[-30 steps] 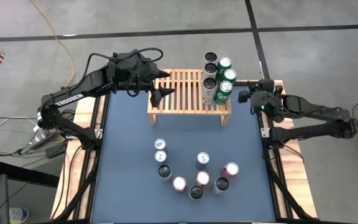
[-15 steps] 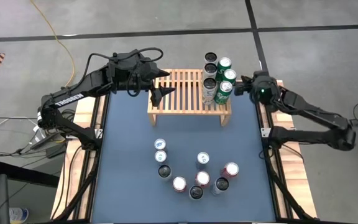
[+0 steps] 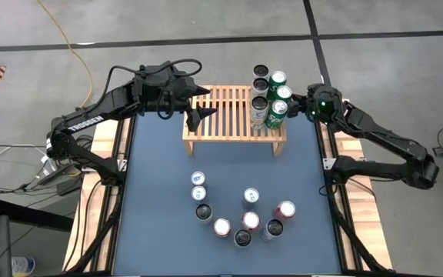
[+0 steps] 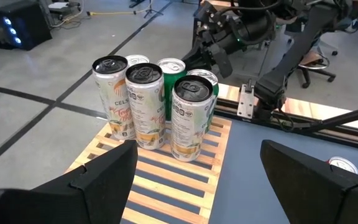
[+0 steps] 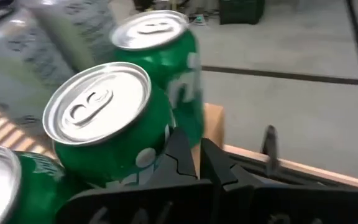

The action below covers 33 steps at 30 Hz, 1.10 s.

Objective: Place canned beverage on shelf
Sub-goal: Adjust the green soda cans on the shelf

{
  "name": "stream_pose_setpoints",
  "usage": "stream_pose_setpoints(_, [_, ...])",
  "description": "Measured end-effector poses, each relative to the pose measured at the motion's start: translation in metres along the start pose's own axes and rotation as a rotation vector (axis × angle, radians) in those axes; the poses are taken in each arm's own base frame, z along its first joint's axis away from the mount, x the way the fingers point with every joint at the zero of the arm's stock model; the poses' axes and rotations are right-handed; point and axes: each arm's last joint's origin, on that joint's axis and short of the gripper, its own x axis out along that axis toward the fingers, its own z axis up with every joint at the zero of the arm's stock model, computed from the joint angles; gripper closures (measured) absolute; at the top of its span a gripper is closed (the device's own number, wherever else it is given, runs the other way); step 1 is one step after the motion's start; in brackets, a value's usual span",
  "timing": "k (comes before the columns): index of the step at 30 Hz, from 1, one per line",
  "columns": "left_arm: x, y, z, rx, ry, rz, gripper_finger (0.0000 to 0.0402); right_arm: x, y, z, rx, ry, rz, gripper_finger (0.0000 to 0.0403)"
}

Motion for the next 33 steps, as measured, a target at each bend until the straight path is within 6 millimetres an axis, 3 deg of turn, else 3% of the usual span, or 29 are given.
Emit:
stream_pose_setpoints(8, [0.000,0.000,0.000,0.006,0.000,0.000,0.0074,0.004,0.000,0.003,-0.008,-0.009,0.040,0.0403])
stream_pose_setpoints(16, [0.000,0.000,0.000,0.008,0.002,0.000,0.0074,-0.006,-0.015,0.014,0.027,-0.097,-0.009,0.0403])
stream_pose_setpoints(21, [0.000,0.000,0.000,0.024,0.002,0.000,0.0074,0.003,-0.027,0.004,0.042,0.009,-0.102,0.0403])
stream_pose_setpoints(33, [0.000,0.001,0.000,0.024,0.000,0.020,0.0074,0.022,-0.029,-0.011,0.104,0.046,0.043,0.0403])
